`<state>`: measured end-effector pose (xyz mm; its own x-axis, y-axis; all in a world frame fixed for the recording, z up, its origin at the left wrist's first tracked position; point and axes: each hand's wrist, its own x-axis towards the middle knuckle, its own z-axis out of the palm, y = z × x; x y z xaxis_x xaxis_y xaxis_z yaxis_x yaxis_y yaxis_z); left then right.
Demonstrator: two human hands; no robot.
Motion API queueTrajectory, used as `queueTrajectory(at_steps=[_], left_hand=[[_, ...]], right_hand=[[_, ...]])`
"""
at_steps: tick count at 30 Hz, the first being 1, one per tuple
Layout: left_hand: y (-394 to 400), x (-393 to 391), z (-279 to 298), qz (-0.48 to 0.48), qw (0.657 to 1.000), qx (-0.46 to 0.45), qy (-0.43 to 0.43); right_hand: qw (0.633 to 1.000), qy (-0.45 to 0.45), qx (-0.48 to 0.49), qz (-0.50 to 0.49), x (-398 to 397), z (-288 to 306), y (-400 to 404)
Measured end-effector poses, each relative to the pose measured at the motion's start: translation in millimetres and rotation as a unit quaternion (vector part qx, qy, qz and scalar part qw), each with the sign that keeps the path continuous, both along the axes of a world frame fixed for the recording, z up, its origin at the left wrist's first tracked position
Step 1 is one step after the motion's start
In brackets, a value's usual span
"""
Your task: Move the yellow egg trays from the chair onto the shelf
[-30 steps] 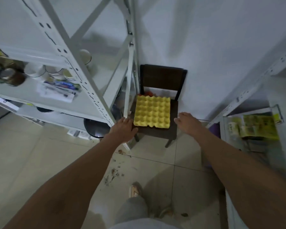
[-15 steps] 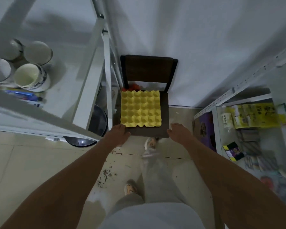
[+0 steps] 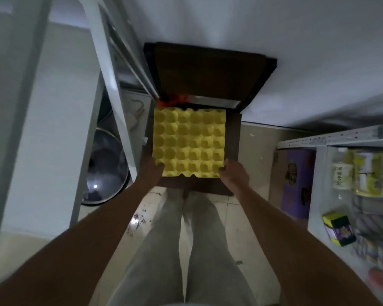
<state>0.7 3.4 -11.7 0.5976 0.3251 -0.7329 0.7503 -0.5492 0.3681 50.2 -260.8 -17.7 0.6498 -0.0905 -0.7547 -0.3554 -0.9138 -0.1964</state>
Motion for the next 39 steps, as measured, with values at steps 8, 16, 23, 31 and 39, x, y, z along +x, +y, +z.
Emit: queueTrajectory(at_steps=[8,16,23,31,39], left_hand=[[20,9,-94,0.126,0.986,0.087,0.068],[27,10,-113,0.125,0.983,0.132,-0.004],[27,21,-116,0.052,0.981,0.185,0.017],[30,35,-105,0.049,0.976,0.203,0.066],[23,39,-82,0.054,0.976,0.206,0.039]], right_hand=[[0.991,-0.062,-0.035,-0.116,20,-90,-4],[0.985,-0.144,-0.069,-0.067,19,-119,-1],[0.978,-0.171,-0.112,-0.03,19,-115,2],[0.978,-0.177,-0.106,0.013,22,-105,-3],[0.975,-0.211,-0.071,0.025,17,-87,-8]])
